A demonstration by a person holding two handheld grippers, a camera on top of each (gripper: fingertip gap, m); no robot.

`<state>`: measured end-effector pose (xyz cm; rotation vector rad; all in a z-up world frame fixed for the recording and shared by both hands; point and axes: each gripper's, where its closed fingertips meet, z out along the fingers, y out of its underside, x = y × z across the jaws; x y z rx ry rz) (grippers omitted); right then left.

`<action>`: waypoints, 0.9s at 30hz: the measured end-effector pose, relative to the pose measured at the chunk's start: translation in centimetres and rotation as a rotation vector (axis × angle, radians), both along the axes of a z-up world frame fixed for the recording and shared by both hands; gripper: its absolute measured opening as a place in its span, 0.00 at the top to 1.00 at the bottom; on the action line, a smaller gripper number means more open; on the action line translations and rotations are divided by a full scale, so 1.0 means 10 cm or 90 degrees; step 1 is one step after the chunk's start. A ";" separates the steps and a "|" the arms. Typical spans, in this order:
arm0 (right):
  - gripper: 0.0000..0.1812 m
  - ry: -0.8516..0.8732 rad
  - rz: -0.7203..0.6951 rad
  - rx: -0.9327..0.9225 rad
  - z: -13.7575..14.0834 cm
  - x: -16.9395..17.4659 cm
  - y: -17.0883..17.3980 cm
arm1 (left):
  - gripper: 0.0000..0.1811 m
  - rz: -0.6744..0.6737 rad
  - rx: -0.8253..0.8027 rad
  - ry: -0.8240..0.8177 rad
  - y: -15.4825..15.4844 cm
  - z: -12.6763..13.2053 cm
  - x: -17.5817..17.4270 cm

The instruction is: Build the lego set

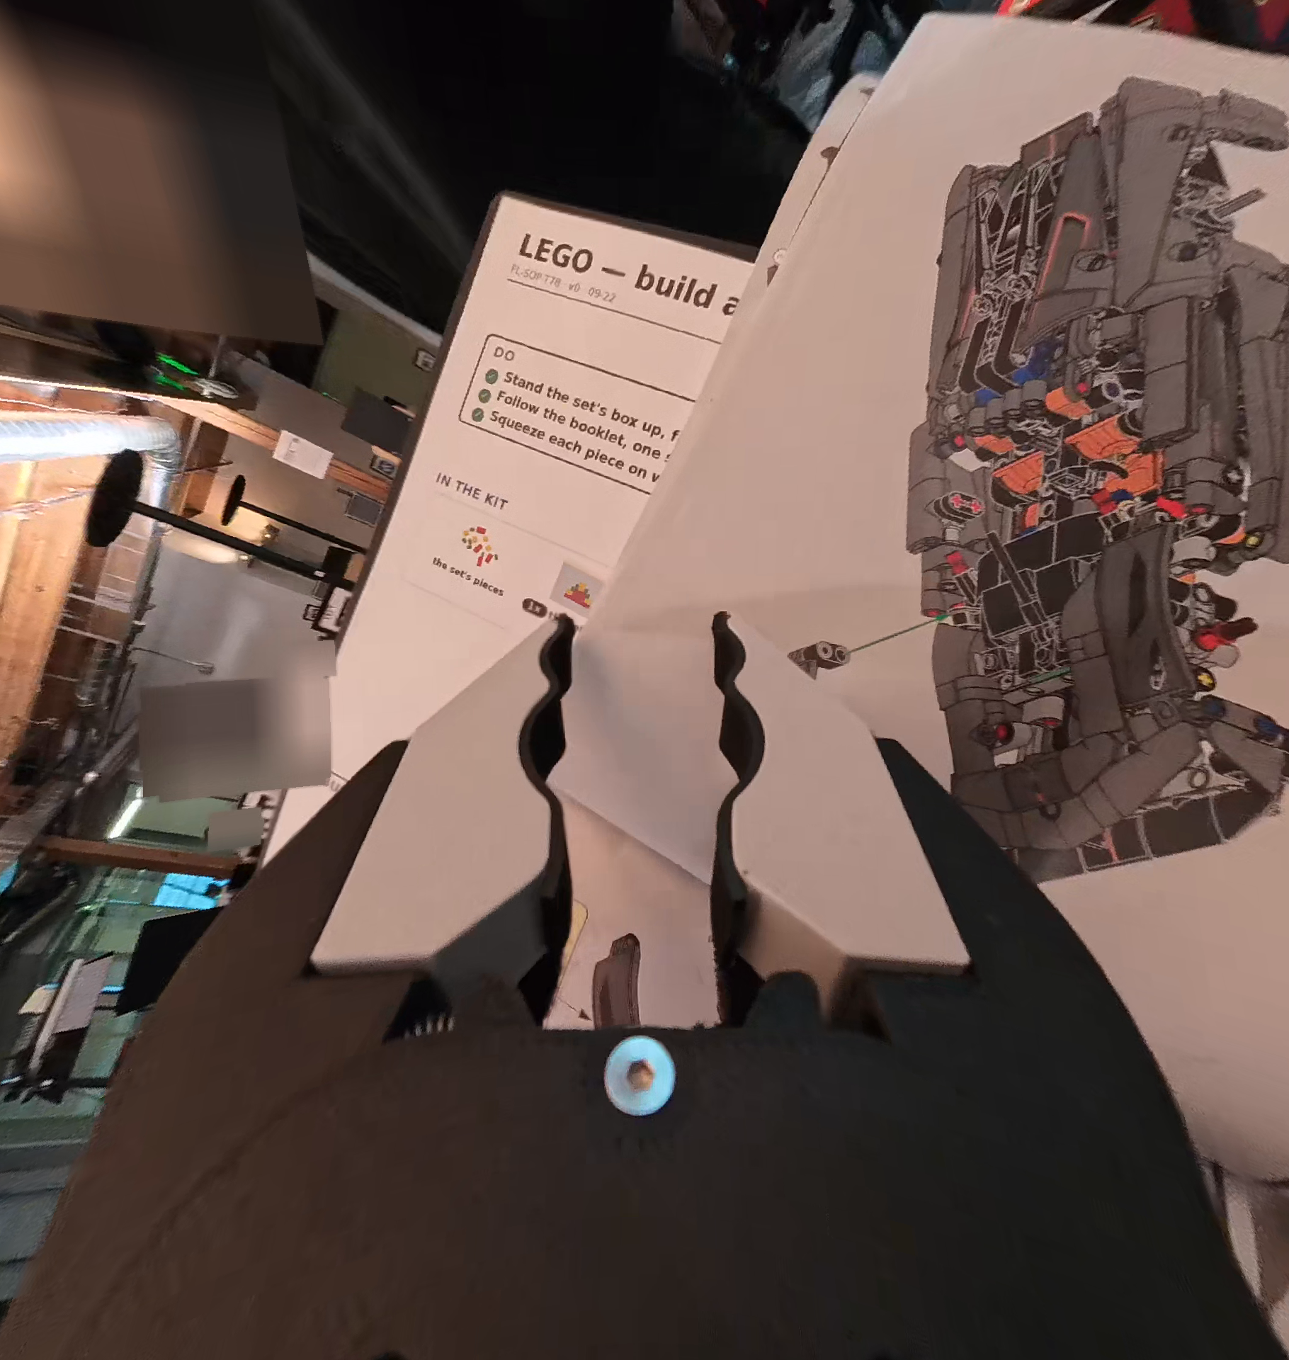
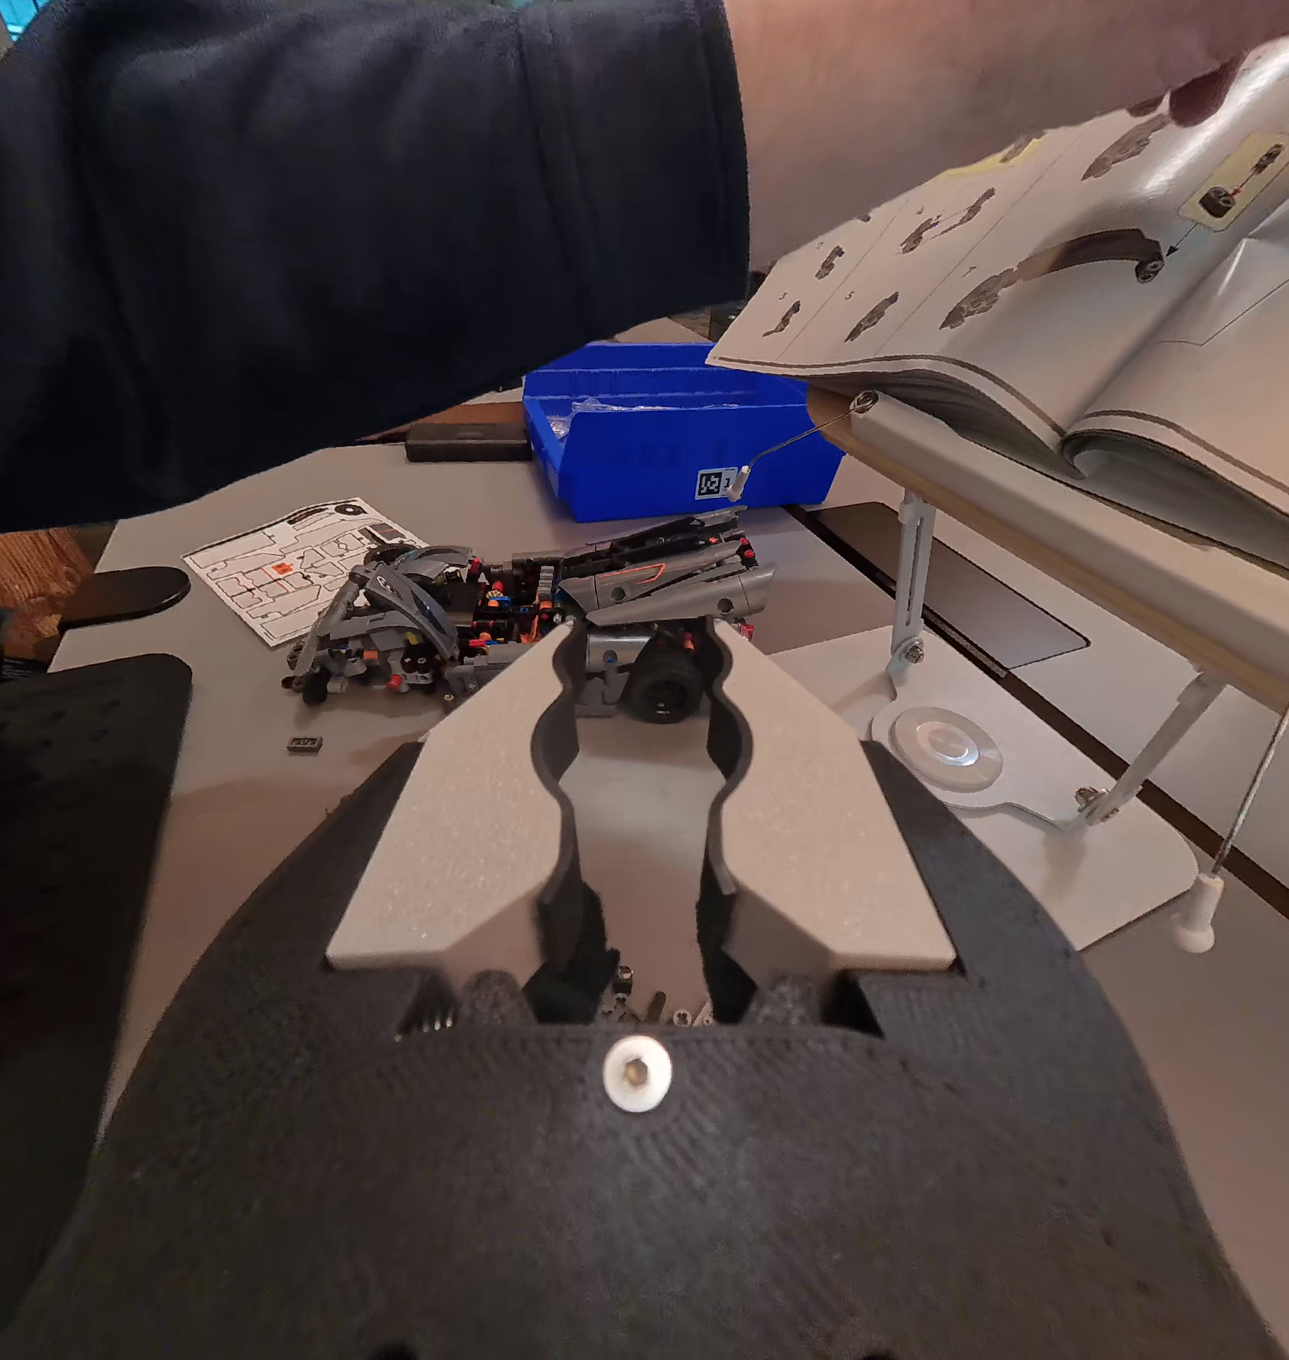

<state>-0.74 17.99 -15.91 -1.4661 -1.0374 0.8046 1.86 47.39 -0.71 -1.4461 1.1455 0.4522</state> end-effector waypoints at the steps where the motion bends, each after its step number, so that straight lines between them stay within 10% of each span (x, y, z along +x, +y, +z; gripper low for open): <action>1: 0.84 -0.001 0.001 -0.001 -0.01 -0.01 0.00 | 0.77 -0.003 -0.013 -0.006 0.00 0.00 0.00; 14: 0.84 0.000 0.003 0.001 0.01 -0.01 -0.02 | 0.89 -0.013 -0.071 0.032 -0.02 -0.12 -0.01; 27: 0.84 -0.002 0.003 0.000 -0.01 -0.01 -0.01 | 0.79 0.004 -0.084 0.005 0.04 -0.08 -0.07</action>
